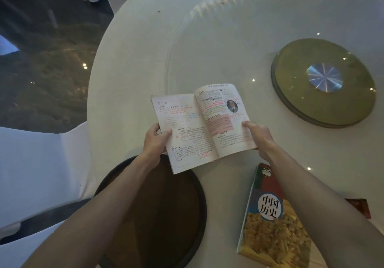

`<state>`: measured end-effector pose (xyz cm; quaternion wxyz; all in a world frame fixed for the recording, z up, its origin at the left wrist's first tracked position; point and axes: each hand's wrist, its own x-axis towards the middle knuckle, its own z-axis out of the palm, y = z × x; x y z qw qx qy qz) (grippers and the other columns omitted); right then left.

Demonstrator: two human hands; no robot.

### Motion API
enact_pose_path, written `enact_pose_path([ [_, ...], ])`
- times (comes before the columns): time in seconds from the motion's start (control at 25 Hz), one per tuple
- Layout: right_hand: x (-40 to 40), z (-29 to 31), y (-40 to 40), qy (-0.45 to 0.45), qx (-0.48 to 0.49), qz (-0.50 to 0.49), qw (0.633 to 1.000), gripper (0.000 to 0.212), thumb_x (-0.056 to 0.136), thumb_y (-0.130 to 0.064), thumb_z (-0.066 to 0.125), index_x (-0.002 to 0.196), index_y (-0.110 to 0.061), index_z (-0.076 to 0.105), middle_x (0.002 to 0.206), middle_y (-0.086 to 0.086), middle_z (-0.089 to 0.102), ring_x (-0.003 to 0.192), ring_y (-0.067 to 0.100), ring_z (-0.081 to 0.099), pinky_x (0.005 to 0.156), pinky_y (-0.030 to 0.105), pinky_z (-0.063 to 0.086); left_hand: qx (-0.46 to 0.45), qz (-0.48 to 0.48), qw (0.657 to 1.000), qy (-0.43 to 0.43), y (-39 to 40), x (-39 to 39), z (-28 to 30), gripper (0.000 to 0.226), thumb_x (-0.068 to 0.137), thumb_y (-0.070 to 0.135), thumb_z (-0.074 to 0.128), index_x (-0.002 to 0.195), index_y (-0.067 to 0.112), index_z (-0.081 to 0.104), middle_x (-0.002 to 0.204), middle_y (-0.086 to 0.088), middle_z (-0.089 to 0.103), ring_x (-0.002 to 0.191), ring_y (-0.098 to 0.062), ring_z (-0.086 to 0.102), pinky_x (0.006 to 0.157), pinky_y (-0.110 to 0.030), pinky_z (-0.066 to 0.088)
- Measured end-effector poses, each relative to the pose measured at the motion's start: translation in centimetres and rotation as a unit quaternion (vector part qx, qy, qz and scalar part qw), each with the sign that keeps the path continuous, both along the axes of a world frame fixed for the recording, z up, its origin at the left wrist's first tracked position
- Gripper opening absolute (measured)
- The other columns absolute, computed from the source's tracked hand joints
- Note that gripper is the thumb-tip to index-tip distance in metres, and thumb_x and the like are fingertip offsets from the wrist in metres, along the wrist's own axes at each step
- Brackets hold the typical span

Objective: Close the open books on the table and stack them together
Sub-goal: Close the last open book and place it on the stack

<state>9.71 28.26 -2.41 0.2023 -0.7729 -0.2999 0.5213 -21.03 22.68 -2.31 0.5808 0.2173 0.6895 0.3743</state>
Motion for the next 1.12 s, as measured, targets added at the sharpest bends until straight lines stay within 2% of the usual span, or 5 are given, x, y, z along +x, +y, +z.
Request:
enact_pose_path([
  [0.2, 2.3, 2.0, -2.0, 0.104, 0.036, 0.003, 0.994, 0.005, 0.093, -0.006, 0.064, 0.096, -0.01, 0.064, 0.11, 0.019, 0.078, 0.086, 0.033, 0.077, 0.067, 0.042, 0.063, 0.035, 0.005, 0.999, 0.024, 0.2, -0.8, 2.8, 0.02, 0.093, 0.017, 0.068, 0.113, 0.015, 0.067, 0.108, -0.007, 0.077, 0.087, -0.025, 0.078, 0.073, -0.046, 0.064],
  [0.6, 0.1, 5.6, -10.9, 0.185, 0.076, 0.041, 0.979, 0.035, 0.097, -0.001, 0.053, 0.117, -0.025, 0.069, 0.114, 0.013, 0.077, 0.102, 0.035, 0.076, 0.09, 0.059, 0.061, 0.092, -0.156, 0.983, 0.024, -3.0, 7.4, 7.4, 0.032, 0.087, 0.029, 0.076, 0.112, 0.011, 0.07, 0.089, -0.005, 0.078, 0.076, -0.02, 0.077, 0.055, -0.03, 0.059],
  [0.88, -0.9, 4.9, -15.7, 0.18, 0.099, 0.027, 0.978, 0.028, 0.103, -0.038, 0.057, 0.121, -0.023, 0.071, 0.104, 0.003, 0.081, 0.091, 0.022, 0.079, 0.07, 0.041, 0.064, 0.048, -0.219, 0.973, -0.053, -7.8, 13.5, 4.6, 0.026, 0.102, 0.026, 0.055, 0.112, 0.007, 0.07, 0.106, -0.013, 0.074, 0.092, -0.02, 0.074, 0.072, -0.031, 0.064],
  [1.0, -0.9, 3.1, -16.6, 0.11, 0.071, 0.009, 0.991, 0.029, 0.097, -0.018, 0.067, 0.125, -0.011, 0.067, 0.111, 0.011, 0.078, 0.095, 0.031, 0.078, 0.08, 0.056, 0.064, 0.012, -0.255, 0.966, -0.045, -9.7, 14.1, 2.7, 0.025, 0.103, 0.012, 0.052, 0.123, 0.004, 0.065, 0.107, -0.008, 0.071, 0.093, -0.015, 0.071, 0.079, -0.026, 0.062],
  [1.12, -0.6, 2.5, -17.7, 0.119, 0.06, -0.052, 0.99, 0.035, 0.095, 0.004, 0.06, 0.129, -0.007, 0.064, 0.112, 0.013, 0.076, 0.09, 0.028, 0.078, 0.069, 0.044, 0.066, 0.016, -0.266, 0.962, 0.052, -10.8, 13.2, 1.5, 0.037, 0.098, 0.019, 0.06, 0.134, 0.011, 0.058, 0.125, -0.009, 0.067, 0.105, -0.02, 0.069, 0.09, -0.039, 0.06],
])
